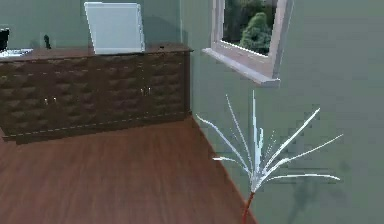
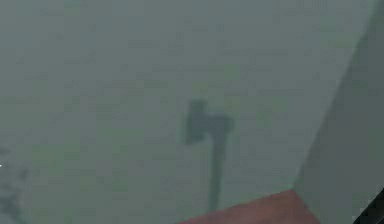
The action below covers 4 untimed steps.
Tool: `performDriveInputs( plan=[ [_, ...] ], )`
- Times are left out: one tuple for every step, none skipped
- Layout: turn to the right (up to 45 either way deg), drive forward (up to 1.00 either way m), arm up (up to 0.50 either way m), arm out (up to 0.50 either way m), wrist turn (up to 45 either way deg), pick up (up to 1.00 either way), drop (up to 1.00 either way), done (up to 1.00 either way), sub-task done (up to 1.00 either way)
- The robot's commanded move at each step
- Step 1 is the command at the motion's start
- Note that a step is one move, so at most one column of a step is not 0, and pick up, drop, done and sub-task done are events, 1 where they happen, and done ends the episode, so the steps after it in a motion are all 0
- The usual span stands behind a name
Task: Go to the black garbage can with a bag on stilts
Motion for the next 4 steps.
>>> performDriveInputs(
  plan=[
    [-45.0, 0.0, 0.0, 0.0, 0.0, 0.0, 0.0, 0.0, 0.0],
    [-42.0, 0.0, 0.0, 0.0, 0.0, 0.0, 0.0, 0.0, 0.0],
    [0.0, 0.85, 0.0, 0.0, 0.0, 0.0, 0.0, 0.0, 0.0],
    [-33.0, 0.0, 0.0, 0.0, 0.0, 0.0, 0.0, 0.0, 0.0]
  ],
)
